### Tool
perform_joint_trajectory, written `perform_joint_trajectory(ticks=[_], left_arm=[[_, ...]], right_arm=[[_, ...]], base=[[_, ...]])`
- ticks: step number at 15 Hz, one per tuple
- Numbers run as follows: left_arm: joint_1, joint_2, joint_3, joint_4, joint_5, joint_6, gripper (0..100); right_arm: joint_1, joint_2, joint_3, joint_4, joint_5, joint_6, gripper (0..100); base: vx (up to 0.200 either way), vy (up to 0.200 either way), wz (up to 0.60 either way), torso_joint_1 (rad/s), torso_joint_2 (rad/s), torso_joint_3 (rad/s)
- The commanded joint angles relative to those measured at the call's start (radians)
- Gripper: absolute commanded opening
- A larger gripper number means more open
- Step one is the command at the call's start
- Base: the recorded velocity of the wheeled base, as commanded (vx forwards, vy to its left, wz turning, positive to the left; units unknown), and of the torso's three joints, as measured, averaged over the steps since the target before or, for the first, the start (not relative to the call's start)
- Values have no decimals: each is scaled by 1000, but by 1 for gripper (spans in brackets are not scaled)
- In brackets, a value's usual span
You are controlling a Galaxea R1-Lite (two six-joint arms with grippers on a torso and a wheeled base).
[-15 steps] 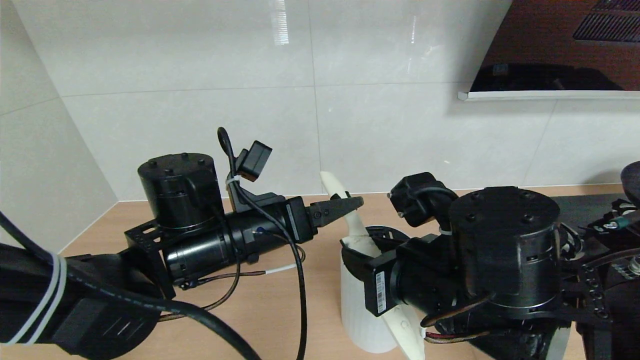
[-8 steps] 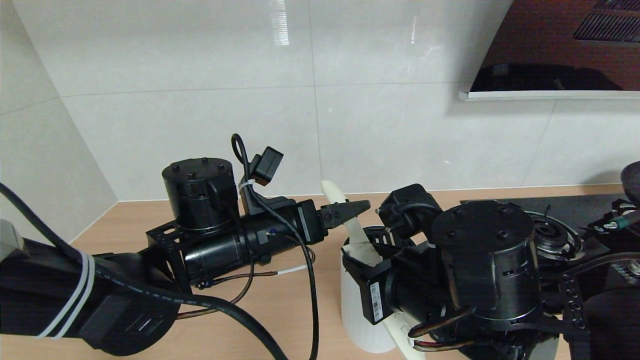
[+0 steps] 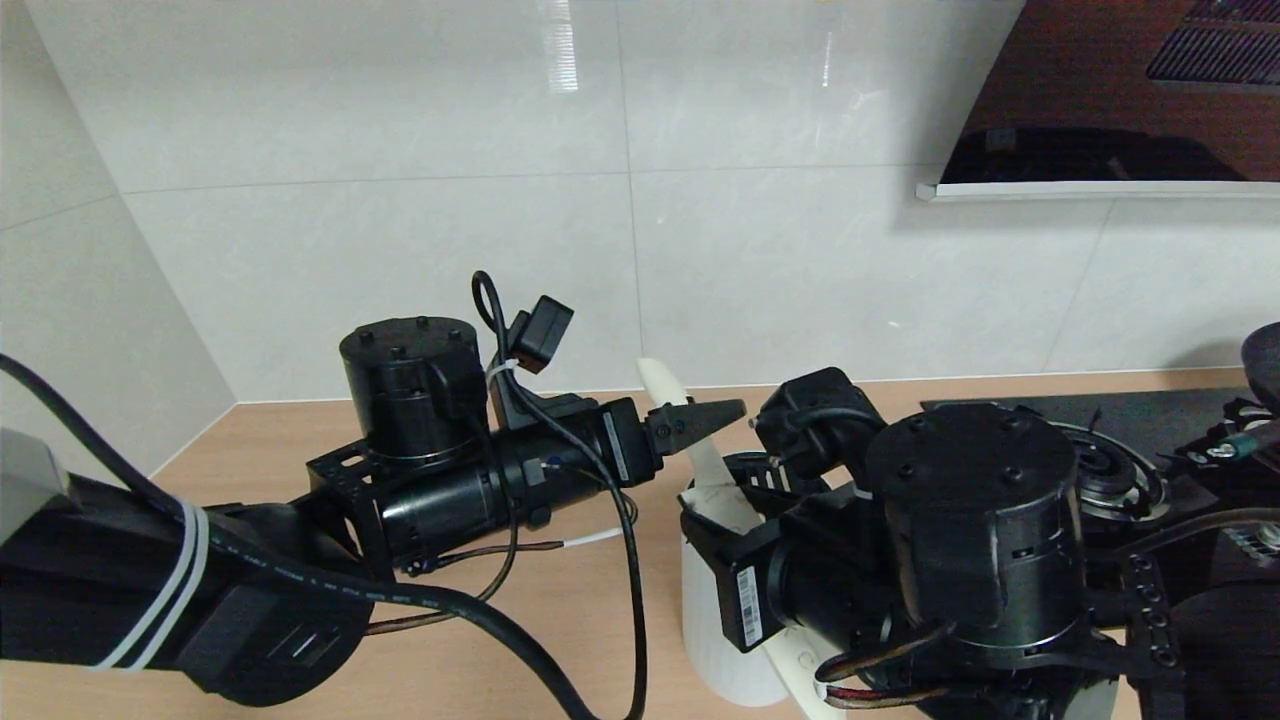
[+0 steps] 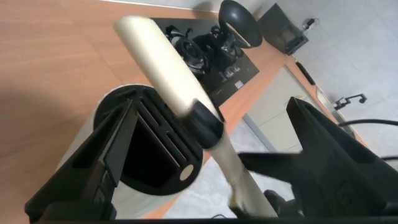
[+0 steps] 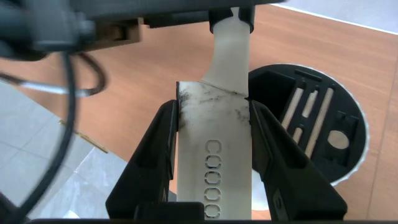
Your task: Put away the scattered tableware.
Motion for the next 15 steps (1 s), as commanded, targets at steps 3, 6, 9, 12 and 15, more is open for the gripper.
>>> perform_joint_trajectory(ticks=[3,6,9,12,15], left_arm=[[-3,0,-8,0,-3,-17,0],[-9,0,-8,0,-6,-17,0],[-11,-1,-8,0,-6,-32,0],[-11,-6,-10,0,-8,-48,0],[-11,-7,-10,-2,-8,-48,0]], right_arm=[[8,-2,5,0,2,0,0],[8,-2,5,0,2,0,0],[8,-5,5,0,0,0,0],[8,-5,5,-3,0,1,0],[8,-7,5,-9,0,3,100]], base=[[0,0,0,0,0,0],[0,0,0,0,0,0],[0,0,0,0,0,0],[0,0,0,0,0,0],[0,0,0,0,0,0]])
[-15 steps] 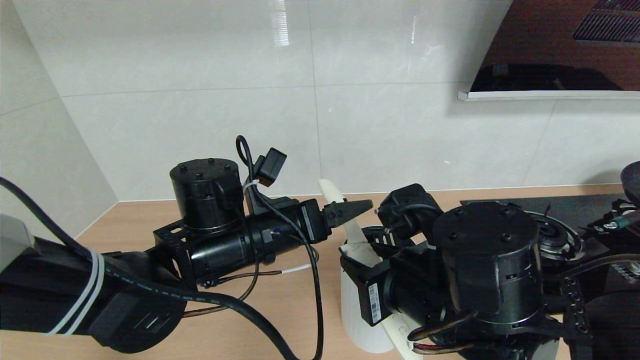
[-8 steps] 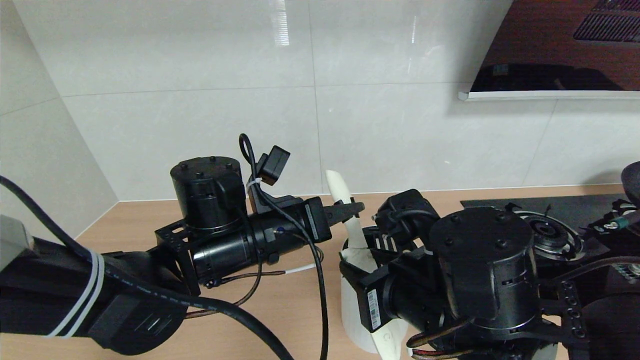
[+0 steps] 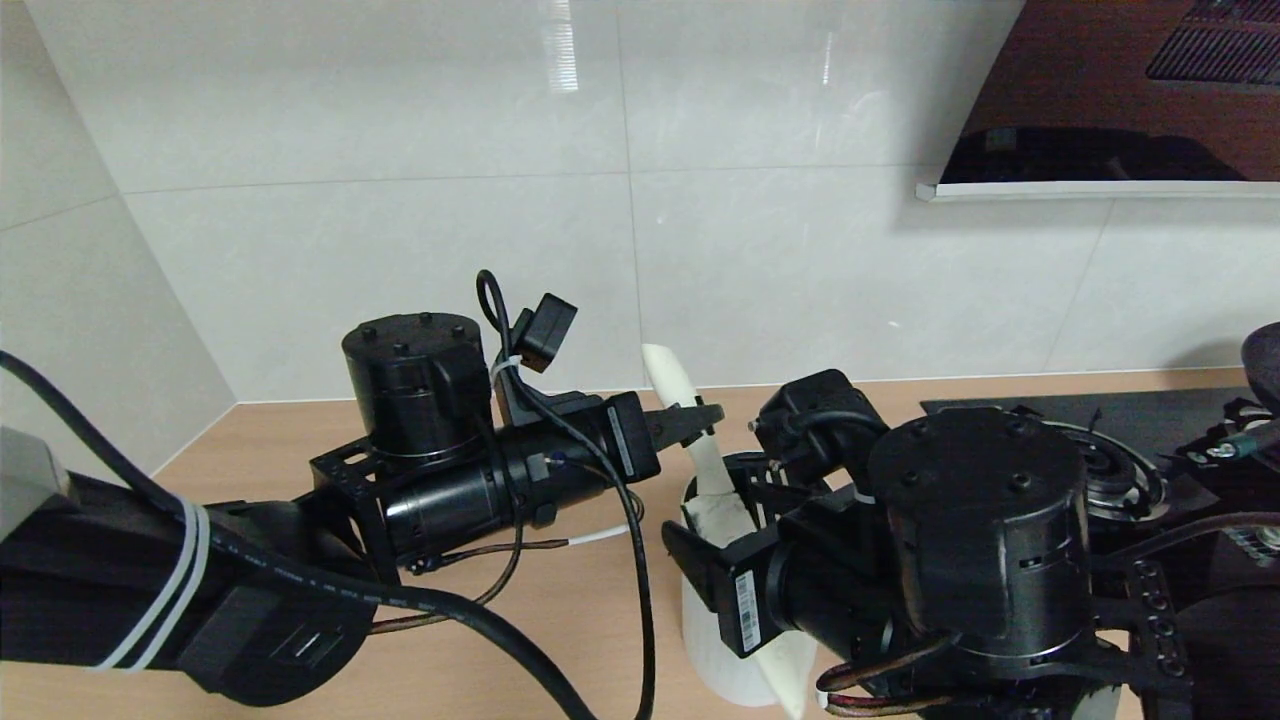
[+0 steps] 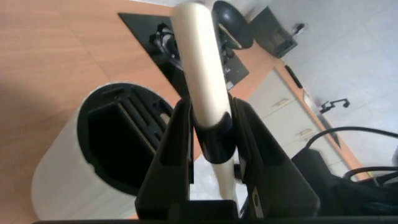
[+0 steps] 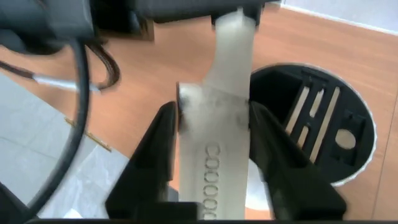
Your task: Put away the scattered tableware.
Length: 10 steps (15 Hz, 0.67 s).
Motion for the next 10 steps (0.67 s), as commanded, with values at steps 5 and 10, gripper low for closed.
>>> perform_joint_trajectory(ticks=[5,10], left_arm=[[1,-108,-20,0,6,0,0],[53,-171,-128,29,8,213,0]], right_arm=[[-50,-175,31,-33,-3,-37,100],[-262,-410,79,-25,102,-117,100]], base=[[0,0,0,0,0,0],[0,0,0,0,0,0]])
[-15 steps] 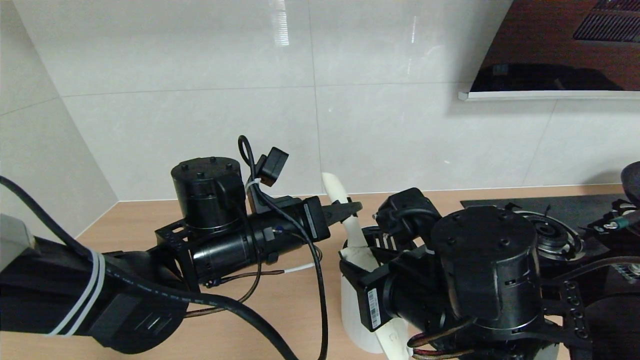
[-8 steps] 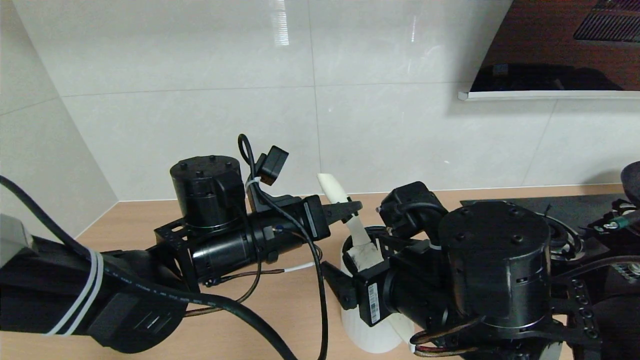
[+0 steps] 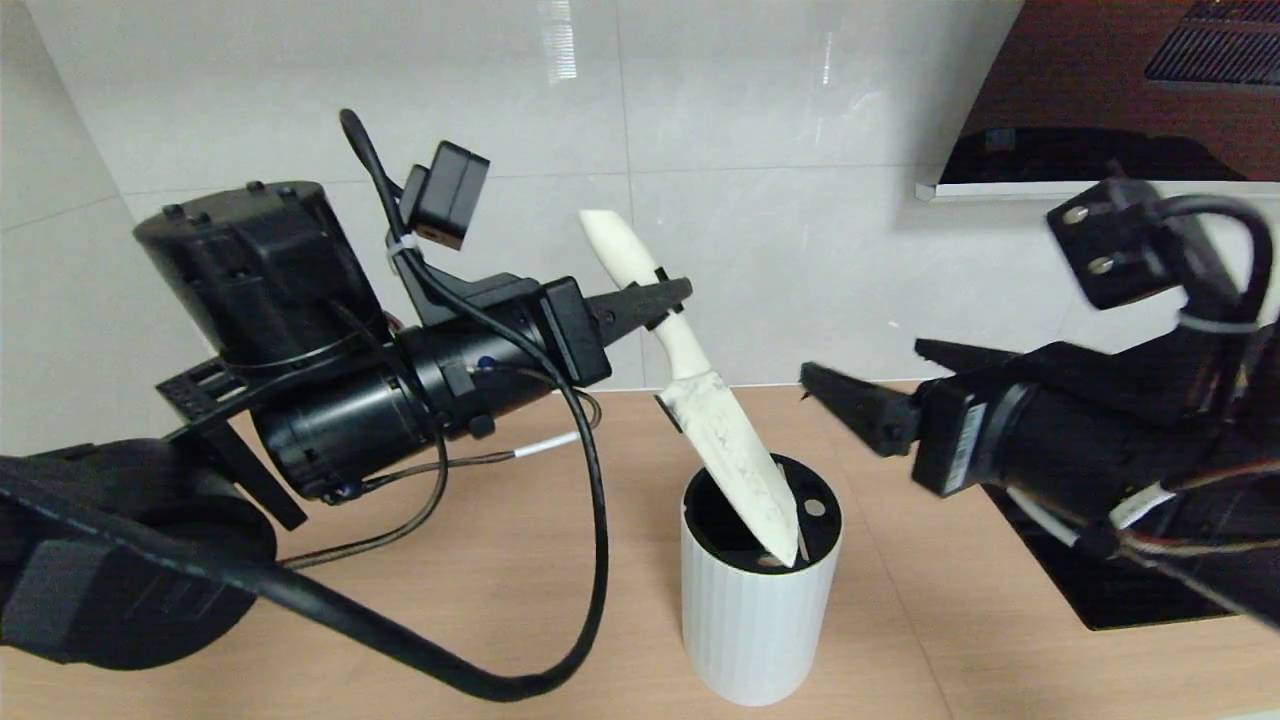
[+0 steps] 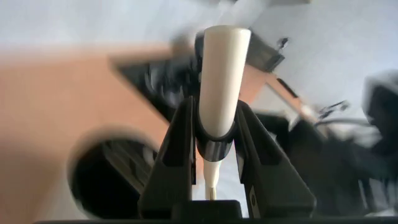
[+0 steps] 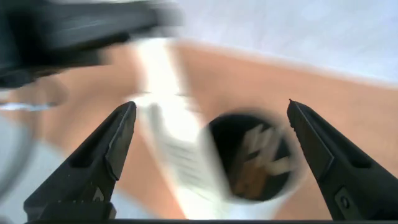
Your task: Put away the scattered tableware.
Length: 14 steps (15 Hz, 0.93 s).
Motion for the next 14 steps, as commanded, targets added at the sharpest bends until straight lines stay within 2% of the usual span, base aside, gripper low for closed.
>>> perform_joint_trajectory(ticks=[1,2,3,4,5,6,7,8,9,10,11,14], left_arm=[[13,-34,-18,0,11,74,0],[10,-39,-22,0,36,135,0],[10,-41,-28,0,43,156,0],[10,-30,-56,2,47,216,0],[10,-18,-62,0,47,256,0],[10,-10,-56,0,48,314,0],[9,-10,-44,-1,47,339,0],[9,-19,-12,0,43,425,0],[9,-18,-5,2,43,451,0],[7,2,5,3,43,508,0],[-3,18,8,0,45,518,0],[-29,21,18,0,47,523,0]], right_arm=[[-83,-107,17,1,31,-14,100],[-86,-95,19,1,31,-14,100],[-86,-89,21,1,31,-14,100],[-86,-55,21,-2,29,-12,100],[-86,-42,22,-3,26,-12,100],[-87,-38,24,-3,26,-11,100],[-87,-38,25,-3,26,-11,100],[-87,-36,25,-5,26,-12,100],[-87,-35,25,-5,26,-11,100],[-87,-15,25,-6,26,-11,100],[-87,-10,27,-6,26,-9,100],[-87,-4,31,-8,26,-9,100]], base=[[0,0,0,0,0,0],[0,0,0,0,0,0],[0,0,0,0,0,0],[0,0,0,0,0,0],[0,0,0,0,0,0],[0,0,0,0,0,0],[0,0,0,0,0,0],[0,0,0,0,0,0],[0,0,0,0,0,0],[0,0,0,0,0,0],[0,0,0,0,0,0],[0,0,0,0,0,0]])
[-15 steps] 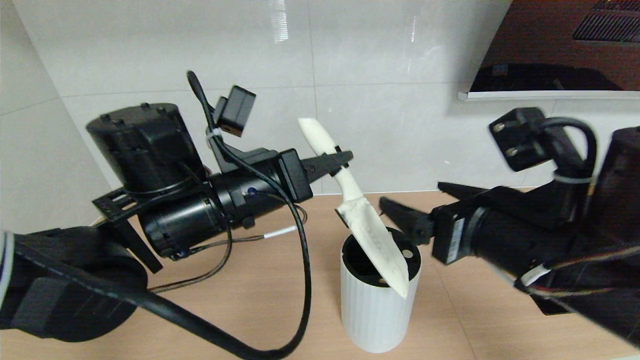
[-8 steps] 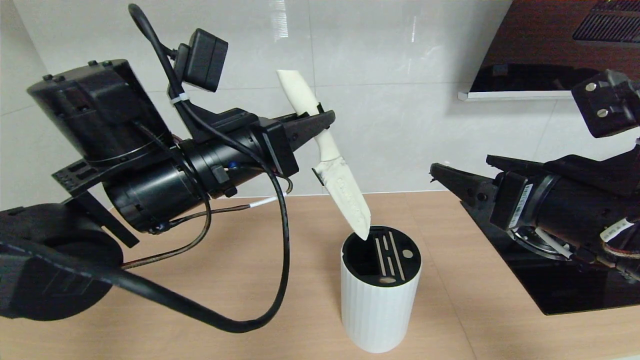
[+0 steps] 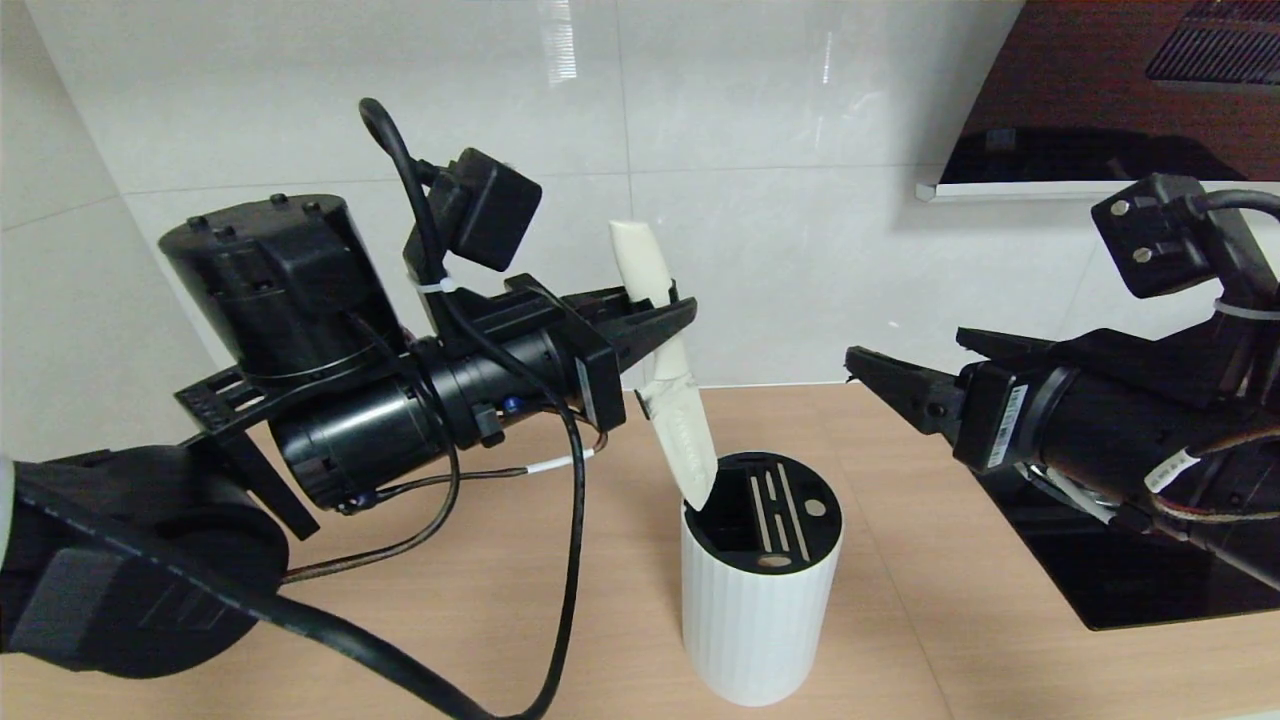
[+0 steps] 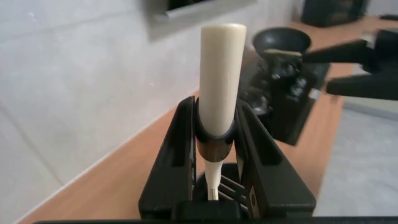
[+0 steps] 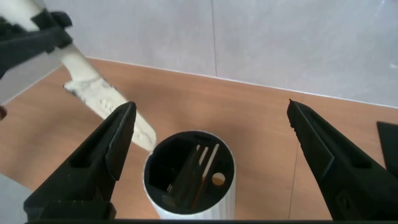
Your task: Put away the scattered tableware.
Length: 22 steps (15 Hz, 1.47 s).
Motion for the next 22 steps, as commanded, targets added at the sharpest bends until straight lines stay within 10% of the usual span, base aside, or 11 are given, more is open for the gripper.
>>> perform_joint_trajectory(ticks=[1,22], left_arm=[[-16,6,3,-1,0,0,0],[-122,180,42,-36,49,1,0]], right_arm=[[1,18,3,-1,1,0,100],[1,51,0,-5,0,0,100]], base=[[0,0,0,0,0,0],[0,0,0,0,0,0]])
